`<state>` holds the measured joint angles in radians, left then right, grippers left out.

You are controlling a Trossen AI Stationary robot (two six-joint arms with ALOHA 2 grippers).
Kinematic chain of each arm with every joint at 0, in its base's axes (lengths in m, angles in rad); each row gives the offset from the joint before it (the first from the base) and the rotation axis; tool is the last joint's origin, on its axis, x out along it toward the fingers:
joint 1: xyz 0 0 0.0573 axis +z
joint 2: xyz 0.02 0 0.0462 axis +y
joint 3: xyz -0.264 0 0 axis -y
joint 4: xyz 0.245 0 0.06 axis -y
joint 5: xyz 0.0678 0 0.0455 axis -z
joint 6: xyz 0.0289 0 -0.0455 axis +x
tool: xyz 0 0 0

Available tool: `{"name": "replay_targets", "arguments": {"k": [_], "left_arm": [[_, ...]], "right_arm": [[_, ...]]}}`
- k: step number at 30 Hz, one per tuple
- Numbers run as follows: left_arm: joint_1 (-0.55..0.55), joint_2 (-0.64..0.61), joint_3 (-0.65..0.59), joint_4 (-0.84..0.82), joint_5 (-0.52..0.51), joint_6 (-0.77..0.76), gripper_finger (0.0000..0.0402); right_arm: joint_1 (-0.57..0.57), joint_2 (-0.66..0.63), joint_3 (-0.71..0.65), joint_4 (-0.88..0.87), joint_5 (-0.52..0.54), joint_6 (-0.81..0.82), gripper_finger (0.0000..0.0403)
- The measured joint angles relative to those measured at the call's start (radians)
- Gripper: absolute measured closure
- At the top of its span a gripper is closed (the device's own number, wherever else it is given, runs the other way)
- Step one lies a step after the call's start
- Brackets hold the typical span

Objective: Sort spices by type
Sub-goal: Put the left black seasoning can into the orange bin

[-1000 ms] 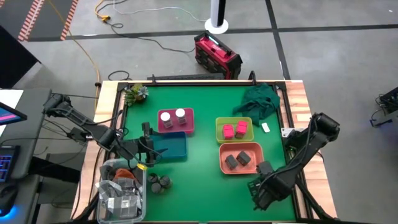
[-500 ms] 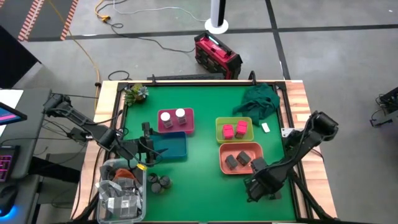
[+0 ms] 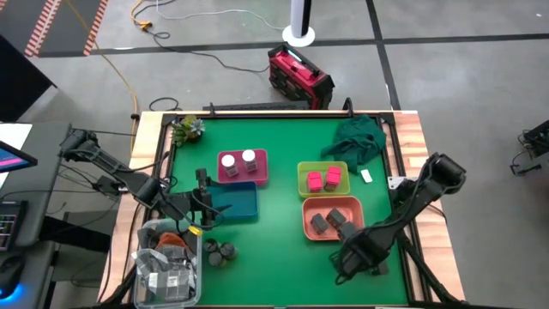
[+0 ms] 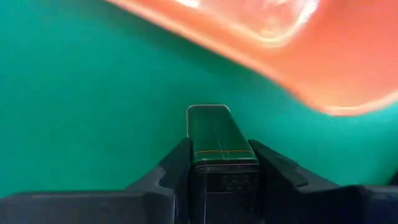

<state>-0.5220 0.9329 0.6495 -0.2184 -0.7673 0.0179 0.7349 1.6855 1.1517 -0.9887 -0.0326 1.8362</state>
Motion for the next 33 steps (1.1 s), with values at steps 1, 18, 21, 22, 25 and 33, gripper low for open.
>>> {"name": "replay_targets", "arguments": {"k": [1, 18, 21, 22, 25, 33], "left_arm": [[0.000, 0.000, 0.000, 0.000, 0.000, 0.000, 0.0118], [0.000, 0.000, 0.000, -0.015, 0.000, -0.020, 0.0118], [0.000, 0.000, 0.000, -0.020, 0.000, -0.033, 0.0118], [0.000, 0.000, 0.000, -0.024, 0.001, -0.039, 0.0118], [0.000, 0.000, 0.000, -0.042, 0.000, -0.065, 0.0118], [0.000, 0.000, 0.000, -0.086, 0.000, -0.086, 0.0118]], "right_arm": [[-0.005, 0.002, 0.013, 0.004, 0.000, -0.015, 0.0249], [-0.169, -0.018, 0.399, -0.577, 0.142, -0.280, 0.0237], [-0.220, -0.015, 0.371, -0.585, 0.167, -0.352, 0.0237], [-0.235, -0.013, 0.354, -0.590, 0.172, -0.370, 0.0239], [-0.275, -0.011, 0.313, -0.576, 0.203, -0.415, 0.0245], [-0.346, -0.013, 0.283, -0.582, 0.245, -0.503, 0.0236]]}}
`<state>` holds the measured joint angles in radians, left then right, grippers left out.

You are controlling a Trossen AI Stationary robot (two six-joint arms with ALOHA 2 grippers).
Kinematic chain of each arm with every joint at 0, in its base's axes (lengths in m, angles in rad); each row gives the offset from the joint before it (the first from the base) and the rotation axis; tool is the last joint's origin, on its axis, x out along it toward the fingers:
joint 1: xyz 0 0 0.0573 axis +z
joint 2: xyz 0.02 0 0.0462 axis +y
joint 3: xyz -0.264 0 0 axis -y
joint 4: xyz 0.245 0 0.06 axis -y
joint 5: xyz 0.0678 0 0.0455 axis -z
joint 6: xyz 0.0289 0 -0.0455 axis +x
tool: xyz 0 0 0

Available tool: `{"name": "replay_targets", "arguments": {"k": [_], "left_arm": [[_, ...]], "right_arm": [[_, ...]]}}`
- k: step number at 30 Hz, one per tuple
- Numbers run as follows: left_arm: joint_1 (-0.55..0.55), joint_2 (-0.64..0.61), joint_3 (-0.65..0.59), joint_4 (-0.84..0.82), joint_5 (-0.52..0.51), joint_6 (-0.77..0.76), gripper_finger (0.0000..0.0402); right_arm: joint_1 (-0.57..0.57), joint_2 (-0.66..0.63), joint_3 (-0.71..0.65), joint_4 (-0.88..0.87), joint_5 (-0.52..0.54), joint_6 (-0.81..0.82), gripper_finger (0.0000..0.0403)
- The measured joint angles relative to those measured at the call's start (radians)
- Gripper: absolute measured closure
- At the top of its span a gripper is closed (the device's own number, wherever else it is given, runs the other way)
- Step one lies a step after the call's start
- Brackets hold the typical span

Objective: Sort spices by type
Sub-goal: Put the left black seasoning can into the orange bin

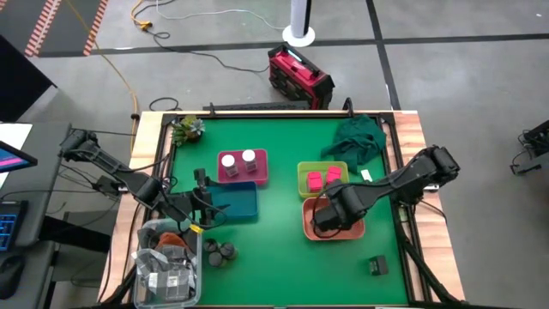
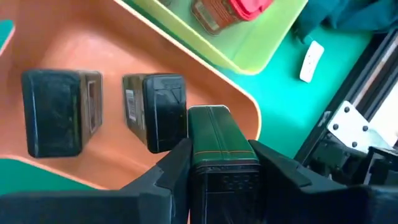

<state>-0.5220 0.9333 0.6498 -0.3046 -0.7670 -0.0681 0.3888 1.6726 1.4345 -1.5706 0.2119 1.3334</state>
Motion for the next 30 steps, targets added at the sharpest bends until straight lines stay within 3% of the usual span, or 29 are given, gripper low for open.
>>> {"name": "replay_targets", "arguments": {"k": [13, 21, 30], "left_arm": [[0.002, 0.000, 0.000, 0.009, 0.000, 0.001, 0.0118], [0.002, 0.000, 0.000, 0.006, 0.000, -0.018, 0.0118], [0.002, 0.000, 0.000, 0.003, 0.000, -0.031, 0.0118]], "right_arm": [[0.018, -0.008, 0.090, -0.001, -0.012, 0.028, 0.0240], [-0.026, -0.004, -0.048, 0.012, -0.011, 0.023, 0.0239], [-0.061, -0.004, -0.222, 0.372, -0.081, -0.013, 0.0239]]}}
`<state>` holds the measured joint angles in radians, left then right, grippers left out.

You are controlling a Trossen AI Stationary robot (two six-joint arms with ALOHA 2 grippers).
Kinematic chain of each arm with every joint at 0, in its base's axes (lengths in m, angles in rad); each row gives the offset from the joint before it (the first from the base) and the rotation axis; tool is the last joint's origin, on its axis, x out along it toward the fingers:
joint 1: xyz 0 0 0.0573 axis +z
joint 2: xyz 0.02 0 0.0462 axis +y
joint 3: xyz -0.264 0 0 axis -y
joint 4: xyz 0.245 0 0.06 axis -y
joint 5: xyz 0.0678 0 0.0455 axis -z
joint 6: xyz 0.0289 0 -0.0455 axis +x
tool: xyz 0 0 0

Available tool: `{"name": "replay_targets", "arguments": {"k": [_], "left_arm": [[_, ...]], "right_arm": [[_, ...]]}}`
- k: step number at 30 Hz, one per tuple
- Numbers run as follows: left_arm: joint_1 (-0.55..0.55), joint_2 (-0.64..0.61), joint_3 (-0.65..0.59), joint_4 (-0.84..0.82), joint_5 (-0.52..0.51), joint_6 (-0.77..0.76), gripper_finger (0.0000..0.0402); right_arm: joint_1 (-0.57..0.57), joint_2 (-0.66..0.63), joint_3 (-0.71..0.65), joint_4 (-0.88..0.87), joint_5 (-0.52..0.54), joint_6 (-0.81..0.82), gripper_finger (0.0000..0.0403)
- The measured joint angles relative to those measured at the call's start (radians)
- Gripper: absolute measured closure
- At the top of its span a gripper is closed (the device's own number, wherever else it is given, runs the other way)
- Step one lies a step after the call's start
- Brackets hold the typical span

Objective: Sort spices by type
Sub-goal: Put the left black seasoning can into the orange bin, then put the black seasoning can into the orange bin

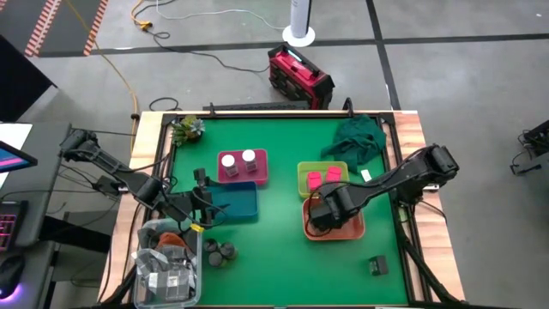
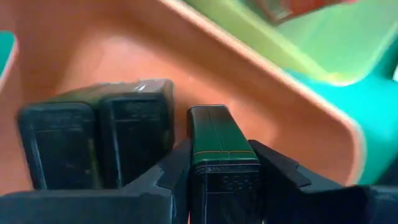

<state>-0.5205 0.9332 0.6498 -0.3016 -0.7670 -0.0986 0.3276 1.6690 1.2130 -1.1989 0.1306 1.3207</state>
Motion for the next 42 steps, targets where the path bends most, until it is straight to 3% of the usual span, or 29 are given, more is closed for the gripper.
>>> {"name": "replay_targets", "arguments": {"k": [12, 22, 33, 38, 42], "left_arm": [[0.000, 0.000, 0.000, -0.025, 0.001, -0.001, 0.0118], [0.000, 0.000, 0.000, -0.056, 0.005, -0.046, 0.0118], [0.000, 0.000, 0.000, -0.069, 0.039, -0.047, 0.0118], [0.000, 0.000, 0.000, -0.067, 0.041, -0.047, 0.0118], [0.000, 0.000, 0.000, -0.067, 0.042, -0.051, 0.0118]], "right_arm": [[0.007, 0.000, -0.014, 0.125, -0.058, 0.054, 0.0239], [-0.008, 0.000, -0.014, 0.054, -0.055, 0.115, 0.0237], [-0.022, 0.000, -0.014, 0.063, -0.086, 0.088, 0.0155], [-0.026, -0.018, 0.068, -0.077, -0.103, 0.051, 0.0148], [0.025, -0.051, 0.169, -0.260, -0.041, 0.110, 0.0148]]}}
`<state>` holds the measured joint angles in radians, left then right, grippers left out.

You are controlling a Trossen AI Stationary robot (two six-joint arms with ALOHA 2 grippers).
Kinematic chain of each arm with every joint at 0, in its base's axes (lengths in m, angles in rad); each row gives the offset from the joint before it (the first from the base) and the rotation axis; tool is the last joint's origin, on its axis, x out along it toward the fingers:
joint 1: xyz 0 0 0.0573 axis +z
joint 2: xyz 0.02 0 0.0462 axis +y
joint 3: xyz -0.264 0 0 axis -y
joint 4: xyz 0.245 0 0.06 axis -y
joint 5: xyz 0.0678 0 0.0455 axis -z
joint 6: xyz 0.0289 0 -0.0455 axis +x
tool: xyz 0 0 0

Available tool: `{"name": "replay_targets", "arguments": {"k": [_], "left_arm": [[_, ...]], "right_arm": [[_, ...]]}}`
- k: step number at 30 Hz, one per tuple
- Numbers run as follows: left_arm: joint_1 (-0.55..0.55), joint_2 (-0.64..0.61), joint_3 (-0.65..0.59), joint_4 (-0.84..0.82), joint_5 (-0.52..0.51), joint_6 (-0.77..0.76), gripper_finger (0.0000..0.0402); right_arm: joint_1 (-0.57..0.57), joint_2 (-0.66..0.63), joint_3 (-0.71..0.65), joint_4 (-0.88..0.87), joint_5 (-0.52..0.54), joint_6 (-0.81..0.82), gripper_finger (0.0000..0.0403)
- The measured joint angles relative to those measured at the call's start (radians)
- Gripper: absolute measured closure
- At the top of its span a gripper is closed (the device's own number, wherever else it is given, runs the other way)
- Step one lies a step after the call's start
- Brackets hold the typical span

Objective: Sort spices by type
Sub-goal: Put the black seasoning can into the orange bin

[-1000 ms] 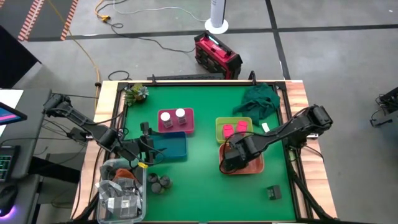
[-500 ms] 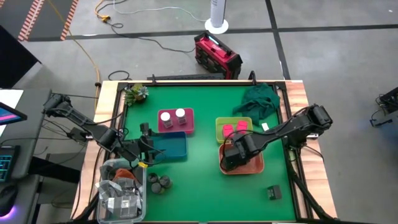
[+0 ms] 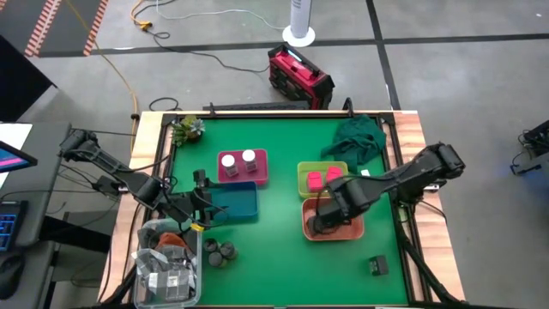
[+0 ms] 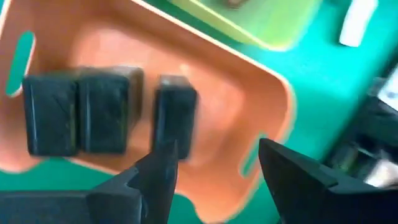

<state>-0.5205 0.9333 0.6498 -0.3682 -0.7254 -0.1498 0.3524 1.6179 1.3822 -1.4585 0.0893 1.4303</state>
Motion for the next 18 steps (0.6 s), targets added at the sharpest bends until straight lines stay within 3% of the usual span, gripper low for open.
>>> {"name": "replay_targets", "arguments": {"k": [3, 8, 15, 18], "left_arm": [[0.000, 0.000, 0.000, -0.001, 0.001, -0.009, 0.0118], [0.000, 0.000, 0.000, -0.001, 0.001, -0.018, 0.0118], [0.000, 0.000, 0.000, -0.001, 0.001, -0.023, 0.0118], [0.000, 0.000, 0.000, 0.000, 0.001, -0.023, 0.0118]], "right_arm": [[0.058, -0.029, 0.014, -0.014, -0.014, 0.077, 0.0147], [0.194, -0.034, 0.002, 0.037, -0.205, 0.219, 0.0147], [0.403, -0.034, 0.002, 0.035, -0.363, 0.541, 0.0147], [0.479, -0.034, 0.002, 0.050, -0.380, 0.683, 0.0147]]}}
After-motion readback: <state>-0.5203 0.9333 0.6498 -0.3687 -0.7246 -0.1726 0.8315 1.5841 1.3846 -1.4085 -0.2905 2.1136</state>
